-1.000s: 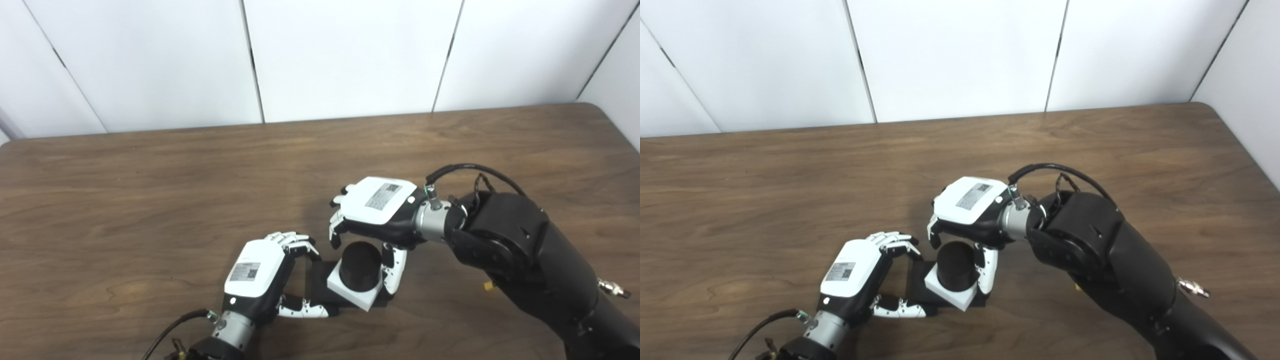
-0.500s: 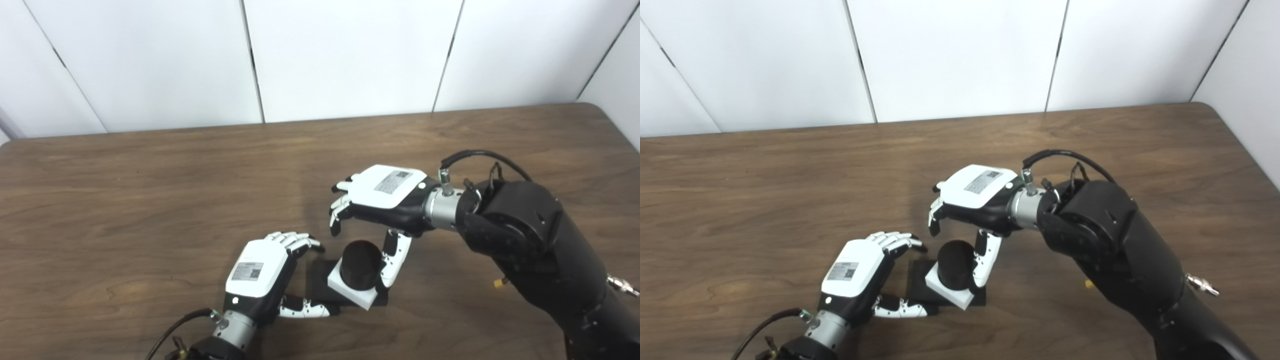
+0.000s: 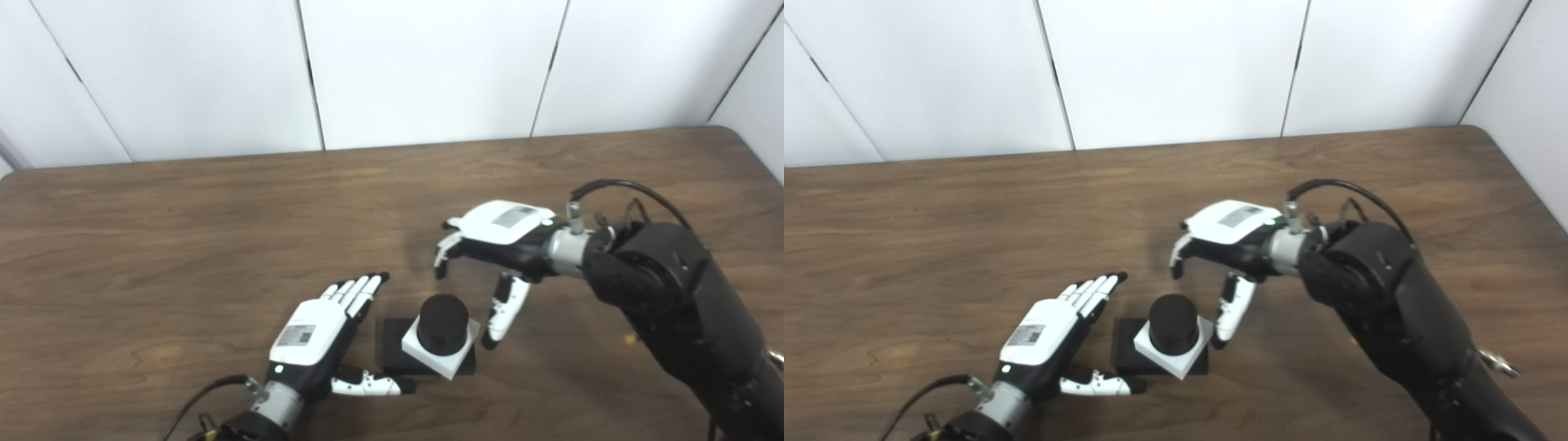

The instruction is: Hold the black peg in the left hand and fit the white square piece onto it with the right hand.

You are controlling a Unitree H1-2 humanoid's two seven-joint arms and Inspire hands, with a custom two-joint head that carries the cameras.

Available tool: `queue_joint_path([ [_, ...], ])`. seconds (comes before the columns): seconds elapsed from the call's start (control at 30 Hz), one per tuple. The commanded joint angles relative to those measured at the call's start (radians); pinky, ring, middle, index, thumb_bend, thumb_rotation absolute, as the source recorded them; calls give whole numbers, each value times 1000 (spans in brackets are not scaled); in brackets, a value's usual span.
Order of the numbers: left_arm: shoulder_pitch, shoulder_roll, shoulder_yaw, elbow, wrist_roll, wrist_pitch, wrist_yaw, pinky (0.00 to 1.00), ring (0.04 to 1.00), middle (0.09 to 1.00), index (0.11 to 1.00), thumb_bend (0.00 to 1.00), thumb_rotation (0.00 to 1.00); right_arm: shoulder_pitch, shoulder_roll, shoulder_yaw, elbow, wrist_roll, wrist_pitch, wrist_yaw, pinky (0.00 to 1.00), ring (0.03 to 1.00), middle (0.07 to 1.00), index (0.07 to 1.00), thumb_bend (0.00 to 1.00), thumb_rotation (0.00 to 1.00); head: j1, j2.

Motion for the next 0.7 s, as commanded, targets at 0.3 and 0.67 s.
queue_joint_path([
  [0.3, 76, -46, 417, -175, -529, 89, 60, 933, 947, 944, 977, 963, 691, 223, 81, -346, 29, 353, 133, -349, 1000, 1000, 960, 923, 632, 989, 22, -13],
  [0.67, 115, -128, 518, 43, -777, -111, 228, 998, 989, 987, 991, 677, 908, 508, 347, -479, 72, 718, 31, -713, 1000, 1000, 1000, 1000, 528, 1000, -10, -31],
])
